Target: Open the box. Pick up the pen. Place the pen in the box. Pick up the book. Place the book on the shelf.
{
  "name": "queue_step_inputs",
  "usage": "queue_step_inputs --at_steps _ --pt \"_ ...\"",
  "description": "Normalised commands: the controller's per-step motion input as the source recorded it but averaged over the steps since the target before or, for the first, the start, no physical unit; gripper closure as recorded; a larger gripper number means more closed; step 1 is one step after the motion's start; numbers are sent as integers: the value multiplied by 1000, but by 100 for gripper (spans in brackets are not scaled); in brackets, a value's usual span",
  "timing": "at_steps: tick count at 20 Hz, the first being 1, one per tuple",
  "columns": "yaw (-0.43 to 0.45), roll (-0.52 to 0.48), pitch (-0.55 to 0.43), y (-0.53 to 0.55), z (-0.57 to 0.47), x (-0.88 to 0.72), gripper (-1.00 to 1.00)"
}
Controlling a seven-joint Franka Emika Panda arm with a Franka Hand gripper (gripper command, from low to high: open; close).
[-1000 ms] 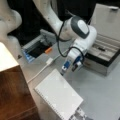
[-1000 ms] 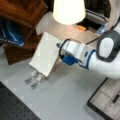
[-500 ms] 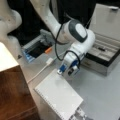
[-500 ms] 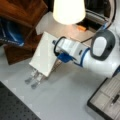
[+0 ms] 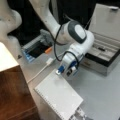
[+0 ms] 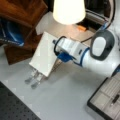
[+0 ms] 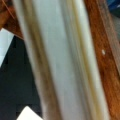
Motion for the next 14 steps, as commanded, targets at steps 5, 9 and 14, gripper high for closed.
queue_step_inputs --at_steps 5,9,14 --pt "197 -171 -191 -102 -142 -18 100" --pt "188 -180 -184 -100 -153 -12 100" --pt "177 -176 -182 -65 -171 11 100"
